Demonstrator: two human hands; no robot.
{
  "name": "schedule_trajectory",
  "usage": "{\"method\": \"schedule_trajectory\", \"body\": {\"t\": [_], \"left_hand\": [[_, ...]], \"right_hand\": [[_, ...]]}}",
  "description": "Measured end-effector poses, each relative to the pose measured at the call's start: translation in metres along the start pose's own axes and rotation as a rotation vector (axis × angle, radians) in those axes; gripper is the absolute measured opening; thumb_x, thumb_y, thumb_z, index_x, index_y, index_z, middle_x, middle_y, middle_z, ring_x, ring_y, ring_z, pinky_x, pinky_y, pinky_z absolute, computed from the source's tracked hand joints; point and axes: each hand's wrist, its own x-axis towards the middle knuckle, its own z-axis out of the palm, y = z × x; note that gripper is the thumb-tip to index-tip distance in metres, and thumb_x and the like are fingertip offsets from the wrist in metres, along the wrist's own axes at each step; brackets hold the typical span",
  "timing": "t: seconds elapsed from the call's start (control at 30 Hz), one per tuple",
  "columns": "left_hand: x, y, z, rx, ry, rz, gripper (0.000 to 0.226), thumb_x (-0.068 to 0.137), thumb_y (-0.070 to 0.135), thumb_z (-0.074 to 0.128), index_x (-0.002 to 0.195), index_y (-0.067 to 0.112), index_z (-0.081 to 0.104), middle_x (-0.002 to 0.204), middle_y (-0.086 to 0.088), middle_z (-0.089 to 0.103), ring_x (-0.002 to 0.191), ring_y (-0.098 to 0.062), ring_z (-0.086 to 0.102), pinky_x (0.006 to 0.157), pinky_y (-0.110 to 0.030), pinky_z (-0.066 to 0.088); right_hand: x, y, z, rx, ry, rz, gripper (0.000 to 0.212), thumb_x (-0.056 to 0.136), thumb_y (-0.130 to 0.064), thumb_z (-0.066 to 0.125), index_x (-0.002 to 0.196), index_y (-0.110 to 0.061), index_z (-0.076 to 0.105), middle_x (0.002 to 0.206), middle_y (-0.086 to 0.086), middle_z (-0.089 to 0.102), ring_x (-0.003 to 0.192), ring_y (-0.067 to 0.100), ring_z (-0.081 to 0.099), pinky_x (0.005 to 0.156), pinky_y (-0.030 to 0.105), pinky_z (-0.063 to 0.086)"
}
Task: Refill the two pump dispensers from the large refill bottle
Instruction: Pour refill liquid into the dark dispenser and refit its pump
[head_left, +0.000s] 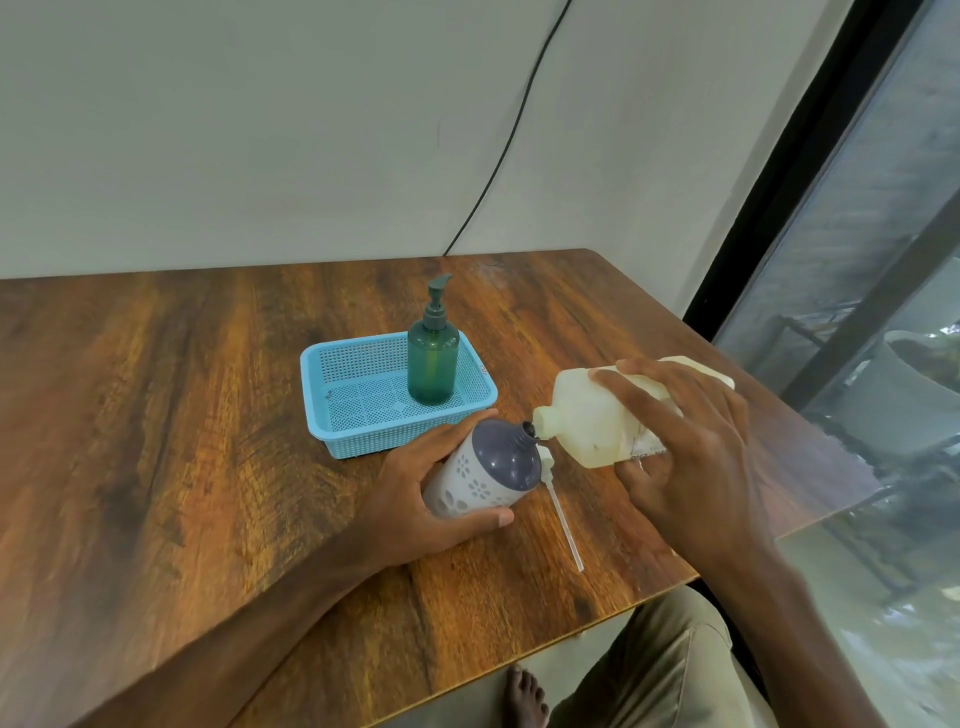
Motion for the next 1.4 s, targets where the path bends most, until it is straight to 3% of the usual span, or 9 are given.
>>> {"method": "schedule_trajectory", "body": {"t": [0.17,0.4,0.6,0.87,1.4], "left_hand": [[-0.0001,0.0012,0.0001,0.007,0.0,-0.004,0.093,0.072,0.048,0.093,0.15,0.015,0.054,0.143,0.011,0.063,0.134,-0.006,0.06,0.108,-0.023,0.05],[-0.0011,-0.0002,0.0005,0.011,0.0,-0.01,0.094,0.071,0.041,0.097,0.15,0.015,0.054,0.144,0.012,0.063,0.134,-0.004,0.059,0.107,-0.018,0.048],[-0.0004,0.0002,0.0004,0.0,-0.009,-0.019,0.094,0.072,0.049,0.093,0.151,0.017,0.053,0.144,0.012,0.063,0.134,-0.005,0.059,0.108,-0.023,0.051],[-0.0005,-0.0008,0.0009,-0.001,-0.007,-0.021,0.094,0.072,0.042,0.096,0.151,0.014,0.054,0.144,0.01,0.063,0.134,-0.008,0.06,0.108,-0.027,0.052],[-0.0008,-0.0005,0.0006,-0.005,-0.014,-0.021,0.094,0.072,0.046,0.093,0.151,0.015,0.053,0.145,0.011,0.063,0.134,-0.008,0.06,0.108,-0.025,0.052]], "right_hand": [[0.0011,-0.001,-0.0007,-0.009,-0.006,0.008,0.084,0.068,-0.016,0.095,0.143,-0.027,0.058,0.146,0.006,0.058,0.139,0.036,0.047,0.11,0.056,0.032],[0.0003,-0.0008,-0.002,-0.007,-0.021,0.014,0.083,0.07,-0.017,0.094,0.144,-0.027,0.058,0.147,0.005,0.057,0.14,0.036,0.047,0.111,0.056,0.032],[0.0008,-0.0008,-0.0023,-0.012,-0.025,0.018,0.082,0.071,-0.017,0.094,0.144,-0.027,0.057,0.147,0.006,0.057,0.14,0.036,0.047,0.11,0.058,0.035],[0.0015,-0.0007,-0.0016,-0.016,-0.029,0.02,0.085,0.069,-0.018,0.095,0.144,-0.028,0.057,0.148,0.006,0.057,0.14,0.037,0.047,0.11,0.055,0.032],[0.002,-0.0003,-0.0007,0.003,-0.014,0.002,0.092,0.068,-0.018,0.095,0.144,-0.036,0.047,0.147,0.005,0.057,0.14,0.036,0.047,0.112,0.054,0.031]]}}
